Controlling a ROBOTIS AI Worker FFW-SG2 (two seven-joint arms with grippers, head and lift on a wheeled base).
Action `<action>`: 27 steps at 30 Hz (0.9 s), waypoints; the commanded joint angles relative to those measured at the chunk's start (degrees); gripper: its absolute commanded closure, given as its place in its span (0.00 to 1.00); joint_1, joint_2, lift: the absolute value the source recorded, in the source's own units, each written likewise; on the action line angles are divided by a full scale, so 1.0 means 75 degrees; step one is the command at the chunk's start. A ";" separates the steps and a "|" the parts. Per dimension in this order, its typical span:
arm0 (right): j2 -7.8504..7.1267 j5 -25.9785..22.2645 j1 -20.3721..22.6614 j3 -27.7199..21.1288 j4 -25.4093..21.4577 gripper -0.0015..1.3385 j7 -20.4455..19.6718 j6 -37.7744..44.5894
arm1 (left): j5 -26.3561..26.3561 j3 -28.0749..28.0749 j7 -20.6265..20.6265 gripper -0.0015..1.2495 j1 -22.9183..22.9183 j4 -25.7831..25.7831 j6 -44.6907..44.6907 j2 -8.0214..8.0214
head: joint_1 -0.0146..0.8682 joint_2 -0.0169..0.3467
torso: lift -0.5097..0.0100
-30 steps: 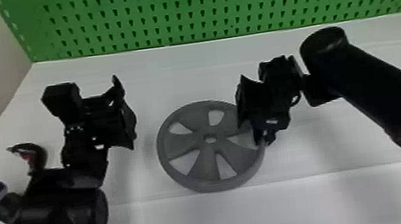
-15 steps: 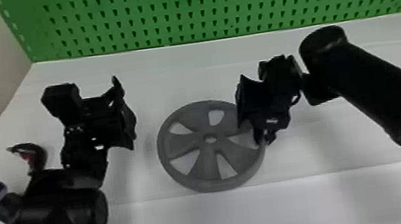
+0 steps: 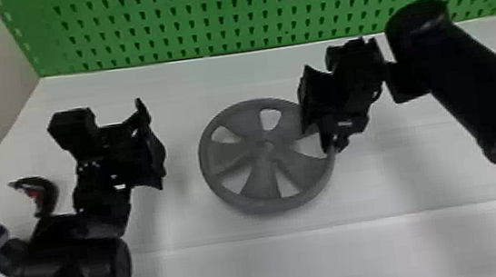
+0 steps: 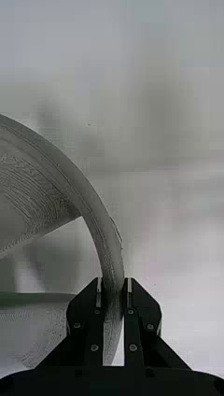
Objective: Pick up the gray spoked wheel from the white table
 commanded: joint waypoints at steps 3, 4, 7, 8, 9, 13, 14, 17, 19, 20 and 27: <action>0.0020 -0.0622 -0.0104 -0.0267 -0.0127 0.89 -0.1012 0.0401 | 0.0002 0.0025 0.0000 0.21 0.0025 -0.0011 -0.0019 0.0000 | 0.93 0.17 | 0.79; 0.0008 -0.0810 -0.0092 -0.0279 -0.0127 0.89 -0.1071 0.0425 | 0.0002 0.0025 0.0000 0.21 0.0036 -0.0011 -0.0031 0.0000 | 0.93 0.17 | 0.79; -0.0004 -0.1208 -0.0069 -0.0384 -0.0162 0.89 -0.1376 0.0565 | 0.0002 0.0013 0.0000 0.21 0.0036 -0.0011 -0.0031 0.0000 | 0.93 0.17 | 0.79; -0.0004 -0.1290 -0.0046 -0.0372 -0.0267 0.89 -0.1505 0.0600 | 0.0002 0.0025 0.0000 0.21 0.0036 -0.0011 -0.0031 0.0012 | 0.93 0.17 | 0.79; -0.0004 -0.1419 -0.0046 -0.0372 -0.0349 0.89 -0.1680 0.0635 | 0.0002 0.0025 0.0000 0.21 0.0048 -0.0011 -0.0043 0.0000 | 0.93 0.17 | 0.79; -0.0015 -0.1806 0.0025 -0.0384 -0.0642 0.90 -0.2055 0.0647 | 0.0002 0.0049 0.0000 0.21 0.0060 -0.0023 -0.0043 0.0012 | 0.93 0.17 | 0.79; -0.0027 -0.1864 0.0025 -0.0384 -0.0666 0.90 -0.2079 0.0647 | 0.0002 0.0049 0.0000 0.21 0.0060 -0.0023 -0.0043 0.0012 | 0.93 0.17 | 0.79; -0.0039 -0.1935 0.0036 -0.0396 -0.0689 0.90 -0.2102 0.0647 | 0.0002 0.0049 0.0000 0.21 0.0060 -0.0023 -0.0043 0.0012 | 0.93 0.17 | 0.79; -0.0050 -0.1958 0.0060 -0.0443 -0.0677 0.90 -0.2114 0.0635 | 0.0002 0.0037 0.0000 0.21 0.0060 -0.0023 -0.0043 0.0012 | 0.93 0.17 | 0.79; -0.0050 -0.1970 0.0060 -0.0443 -0.0677 0.90 -0.2102 0.0624 | 0.0002 0.0049 0.0000 0.21 0.0060 -0.0023 -0.0043 0.0012 | 0.93 0.17 | 0.79; -0.0074 -0.1970 0.0083 -0.0525 -0.0677 0.90 -0.2114 0.0600 | 0.0002 0.0037 0.0000 0.21 0.0060 -0.0023 -0.0043 0.0012 | 0.93 0.17 | 0.79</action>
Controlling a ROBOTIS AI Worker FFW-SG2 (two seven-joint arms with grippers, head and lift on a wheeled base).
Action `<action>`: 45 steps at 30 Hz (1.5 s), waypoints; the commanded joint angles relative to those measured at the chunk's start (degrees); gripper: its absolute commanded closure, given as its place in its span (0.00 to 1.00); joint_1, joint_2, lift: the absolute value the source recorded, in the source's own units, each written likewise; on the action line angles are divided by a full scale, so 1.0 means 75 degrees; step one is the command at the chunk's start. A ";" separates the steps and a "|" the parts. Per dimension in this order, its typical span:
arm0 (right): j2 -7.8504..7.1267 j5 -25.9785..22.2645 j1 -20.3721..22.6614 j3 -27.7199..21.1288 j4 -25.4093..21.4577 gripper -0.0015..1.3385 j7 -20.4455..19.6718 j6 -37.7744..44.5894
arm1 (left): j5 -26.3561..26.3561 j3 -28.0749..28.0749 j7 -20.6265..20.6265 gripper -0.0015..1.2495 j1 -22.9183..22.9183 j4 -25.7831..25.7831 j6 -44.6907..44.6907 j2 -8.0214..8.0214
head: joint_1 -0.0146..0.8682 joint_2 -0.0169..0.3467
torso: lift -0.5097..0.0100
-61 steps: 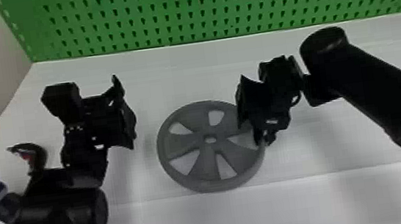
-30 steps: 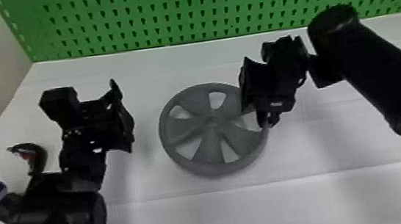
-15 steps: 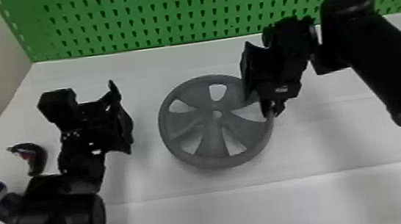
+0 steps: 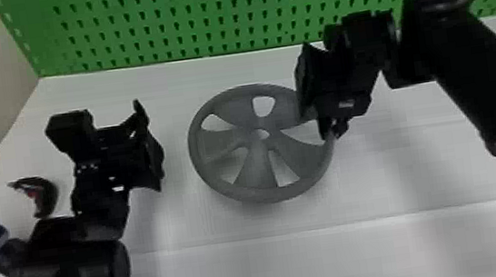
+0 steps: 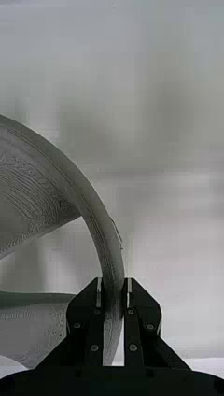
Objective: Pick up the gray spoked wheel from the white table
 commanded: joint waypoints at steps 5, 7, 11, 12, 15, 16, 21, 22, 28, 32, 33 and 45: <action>-0.0018 0.0251 0.0081 -0.0365 -0.0106 0.90 -0.0004 -0.0024 | 0.0012 -0.0008 0.0000 0.21 0.0000 0.0000 0.0000 0.0000 | 0.93 0.17 | 0.79; -0.0018 0.0637 0.0163 -0.0623 -0.0364 0.90 -0.0004 -0.0059 | 0.0000 -0.0008 0.0000 0.21 0.0000 0.0000 0.0000 0.0000 | 0.93 0.17 | 0.79; -0.0030 0.1259 0.0304 -0.1185 -0.0833 0.90 0.0008 -0.0106 | 0.0023 -0.0008 0.0000 0.21 0.0000 0.0000 0.0000 0.0000 | 0.93 0.17 | 0.79; -0.0041 0.1387 0.0351 -0.1303 -0.0962 0.90 0.0008 -0.0106 | 0.0023 0.0004 0.0000 0.21 0.0000 0.0000 0.0000 0.0000 | 0.93 0.17 | 0.79; -0.0065 0.1727 0.0480 -0.1502 -0.1466 0.90 0.0008 -0.0164 | 0.0035 0.0004 0.0000 0.21 0.0000 0.0000 0.0000 0.0000 | 0.93 0.17 | 0.79; -0.0065 0.1809 0.0538 -0.1525 -0.1665 0.90 0.0020 -0.0234 | 0.0035 0.0004 0.0000 0.21 0.0000 0.0000 0.0000 0.0000 | 0.93 0.17 | 0.79; -0.0170 0.2337 0.0878 -0.1279 -0.2637 0.90 0.0418 -0.0715 | 0.0047 0.0004 0.0000 0.21 0.0000 0.0000 0.0000 0.0000 | 0.93 0.17 | 0.79; -0.0205 0.2536 0.0984 -0.1174 -0.2907 0.90 0.0653 -0.0914 | 0.0047 0.0016 0.0000 0.21 0.0011 0.0000 -0.0012 0.0000 | 0.93 0.17 | 0.79; -0.0264 0.3532 0.1511 -0.1103 -0.3856 0.90 0.1942 -0.1500 | 0.0059 0.0098 0.0000 0.21 0.0058 -0.0070 -0.0023 0.0000 | 0.93 0.17 | 0.79; -0.0194 0.4552 0.1956 -0.1021 -0.4548 0.90 0.2785 -0.1899 | 0.0059 0.0133 0.0000 0.21 0.0093 -0.0094 -0.0023 0.0000 | 0.93 0.17 | 0.79; -0.0170 0.4762 0.2062 -0.0998 -0.4665 0.90 0.2961 -0.2027 | 0.0059 0.0157 0.0000 0.21 0.0105 -0.0105 -0.0023 0.0000 | 0.93 0.17 | 0.79; -0.0100 0.8055 0.3644 -0.0623 -0.6165 0.90 0.5809 -0.4125 | 0.0094 0.0250 0.0000 0.21 0.0152 -0.0211 -0.0023 0.0000 | 0.93 0.17 | 0.79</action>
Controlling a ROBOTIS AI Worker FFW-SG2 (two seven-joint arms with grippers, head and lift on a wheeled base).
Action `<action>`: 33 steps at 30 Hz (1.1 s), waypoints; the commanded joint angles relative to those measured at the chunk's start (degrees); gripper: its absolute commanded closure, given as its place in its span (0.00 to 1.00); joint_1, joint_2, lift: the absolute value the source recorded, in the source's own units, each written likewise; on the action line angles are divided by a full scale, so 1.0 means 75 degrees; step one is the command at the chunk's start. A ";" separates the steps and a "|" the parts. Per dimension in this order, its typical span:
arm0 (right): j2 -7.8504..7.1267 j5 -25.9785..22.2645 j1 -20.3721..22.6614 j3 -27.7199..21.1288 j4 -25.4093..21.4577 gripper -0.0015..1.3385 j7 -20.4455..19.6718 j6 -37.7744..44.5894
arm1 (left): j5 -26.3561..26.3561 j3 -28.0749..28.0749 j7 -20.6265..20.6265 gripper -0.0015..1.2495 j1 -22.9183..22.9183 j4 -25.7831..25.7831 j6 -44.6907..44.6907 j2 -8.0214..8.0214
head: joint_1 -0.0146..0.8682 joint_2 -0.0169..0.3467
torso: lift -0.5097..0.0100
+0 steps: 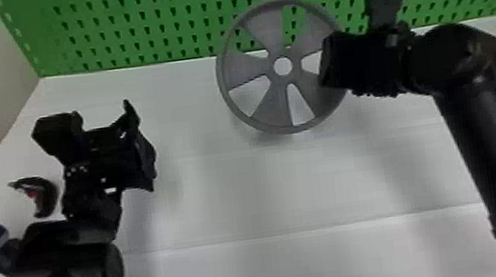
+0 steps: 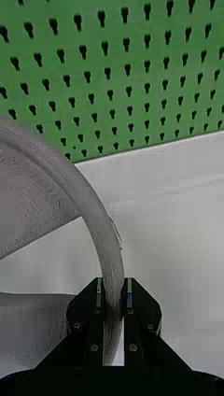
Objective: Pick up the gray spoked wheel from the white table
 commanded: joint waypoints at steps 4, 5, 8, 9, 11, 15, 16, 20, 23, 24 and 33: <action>0.0002 0.2226 0.0876 0.0270 -0.0489 0.89 0.1745 -0.1586 | 0.0041 0.0040 0.0000 0.21 0.0006 -0.0018 0.0012 0.0000 | 0.93 0.17 | 0.79; 0.0002 0.2484 0.0993 0.0305 -0.0513 0.89 0.2038 -0.1973 | 0.0052 0.0040 0.0000 0.21 0.0006 -0.0018 0.0012 0.0000 | 0.93 0.17 | 0.79; 0.0084 0.2953 0.1450 0.0316 -0.0583 0.84 0.2507 -0.3227 | 0.0052 0.0040 0.0000 0.21 0.0006 -0.0018 0.0012 0.0000 | 0.93 0.17 | 0.79; 0.0143 0.3129 0.1567 0.0281 -0.0642 0.84 0.2589 -0.3496 | 0.0064 0.0040 0.0000 0.21 0.0006 -0.0030 0.0012 0.0000 | 0.93 0.17 | 0.79; 0.0272 0.3445 0.1743 0.0211 -0.0841 0.85 0.2659 -0.3625 | 0.0088 0.0040 0.0000 0.21 0.0006 -0.0030 0.0012 0.0000 | 0.93 0.17 | 0.79; 0.0272 0.3562 0.1977 0.0223 -0.0958 0.85 0.2917 -0.4012 | 0.0111 0.0052 0.0000 0.21 0.0006 -0.0030 0.0012 0.0000 | 0.93 0.17 | 0.79; 0.0283 0.3597 0.2048 0.0223 -0.0958 0.85 0.2964 -0.4188 | 0.0123 0.0052 0.0000 0.21 0.0006 -0.0030 0.0012 0.0000 | 0.93 0.17 | 0.79; 0.0319 0.3761 0.2294 0.0234 -0.0981 0.85 0.3069 -0.4938 | 0.0193 0.0040 0.0000 0.21 -0.0018 -0.0030 0.0012 -0.0012 | 0.93 0.17 | 0.79; 0.0330 0.3902 0.2434 0.0234 -0.0981 0.85 0.3116 -0.5360 | 0.0193 -0.0019 0.0000 0.21 -0.0053 -0.0030 0.0012 -0.0012 | 0.93 0.17 | 0.79; 0.0330 0.3937 0.2481 0.0223 -0.0981 0.85 0.3128 -0.5453 | 0.0181 -0.0042 0.0000 0.21 -0.0065 -0.0030 0.0012 0.0000 | 0.93 0.17 | 0.79; 0.0412 0.4394 0.2938 0.0281 -0.0934 0.85 0.3198 -0.6672 | 0.0252 -0.0183 0.0000 0.21 -0.0135 -0.0030 0.0129 -0.0012 | 0.93 0.17 | 0.79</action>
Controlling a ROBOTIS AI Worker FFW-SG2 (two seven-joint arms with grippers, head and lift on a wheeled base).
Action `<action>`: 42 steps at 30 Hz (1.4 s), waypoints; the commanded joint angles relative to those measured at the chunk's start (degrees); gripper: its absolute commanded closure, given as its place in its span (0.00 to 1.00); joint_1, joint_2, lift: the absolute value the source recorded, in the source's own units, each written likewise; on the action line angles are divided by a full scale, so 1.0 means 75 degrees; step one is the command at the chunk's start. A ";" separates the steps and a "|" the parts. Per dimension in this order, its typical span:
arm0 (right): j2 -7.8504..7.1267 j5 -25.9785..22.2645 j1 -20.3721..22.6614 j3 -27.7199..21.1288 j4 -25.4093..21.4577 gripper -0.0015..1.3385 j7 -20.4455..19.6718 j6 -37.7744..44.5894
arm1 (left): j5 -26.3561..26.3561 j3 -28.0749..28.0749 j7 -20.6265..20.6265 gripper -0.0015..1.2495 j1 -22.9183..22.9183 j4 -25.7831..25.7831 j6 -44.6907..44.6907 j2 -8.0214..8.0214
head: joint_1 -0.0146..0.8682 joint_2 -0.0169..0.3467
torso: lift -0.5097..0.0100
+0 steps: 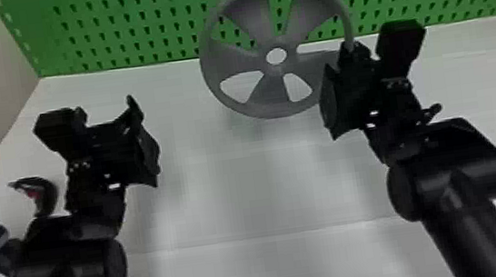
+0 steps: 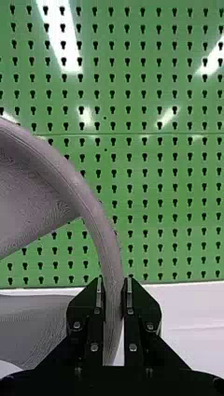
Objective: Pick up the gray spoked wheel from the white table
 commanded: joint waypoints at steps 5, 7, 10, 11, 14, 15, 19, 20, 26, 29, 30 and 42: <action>0.0078 0.0383 0.0367 0.0002 0.0057 0.85 -0.0002 -0.0791 | -0.0032 -0.0100 0.0012 0.21 -0.0065 -0.0047 0.0115 0.0000 | 0.93 0.17 | 0.79; 0.0090 0.0570 0.0426 -0.0021 0.0104 0.85 -0.0002 -0.1026 | -0.0138 -0.0124 0.0012 0.21 -0.0065 -0.0070 0.0162 -0.0012 | 0.93 0.17 | 0.79; 0.0101 0.0640 0.0473 -0.0068 0.0128 0.85 -0.0002 -0.1119 | -0.0149 -0.0159 0.0035 0.21 -0.0089 -0.0093 0.0267 -0.0012 | 0.93 0.17 | 0.79; 0.0101 0.0652 0.0484 -0.0091 0.0128 0.85 -0.0002 -0.1119 | -0.0149 -0.0182 0.0059 0.21 -0.0089 -0.0105 0.0291 -0.0012 | 0.93 0.17 | 0.79; 0.0113 0.0652 0.0531 -0.0127 0.0139 0.85 -0.0002 -0.1131 | -0.0255 -0.0264 0.0152 0.21 -0.0101 -0.0152 0.0314 -0.0012 | 0.93 0.17 | 0.79; 0.0125 0.0640 0.0543 -0.0138 0.0163 0.85 -0.0002 -0.1131 | -0.0278 -0.0288 0.0188 0.21 -0.0101 -0.0176 0.0326 -0.0012 | 0.93 0.17 | 0.79; 0.0148 0.0570 0.0578 -0.0150 0.0233 0.85 -0.0002 -0.1190 | -0.0395 -0.0346 0.0328 0.21 -0.0101 -0.0316 0.0513 -0.0023 | 0.93 0.17 | 0.79; 0.0148 0.0570 0.0578 -0.0138 0.0233 0.85 -0.0002 -0.1201 | -0.0407 -0.0358 0.0340 0.21 -0.0101 -0.0340 0.0548 -0.0023 | 0.93 0.17 | 0.79; 0.0125 0.0558 0.0578 -0.0138 0.0257 0.85 -0.0002 -0.1213 | -0.0407 -0.0358 0.0352 0.21 -0.0089 -0.0351 0.0619 -0.0035 | 0.93 0.17 | 0.79; 0.0137 0.0558 0.0590 -0.0185 0.0280 0.85 -0.0002 -0.1213 | -0.0407 -0.0346 0.0352 0.21 -0.0089 -0.0351 0.0630 -0.0035 | 0.93 0.17 | 0.79; 0.0137 0.0558 0.0590 -0.0197 0.0280 0.85 -0.0002 -0.1213 | -0.0407 -0.0346 0.0352 0.21 -0.0077 -0.0351 0.0630 -0.0035 | 0.93 0.17 | 0.79; 0.0183 0.0512 0.0590 -0.0326 0.0327 0.85 -0.0013 -0.1201 | -0.0395 -0.0241 0.0023 0.21 -0.0007 -0.0363 0.0630 -0.0035 | 0.93 0.17 | 0.79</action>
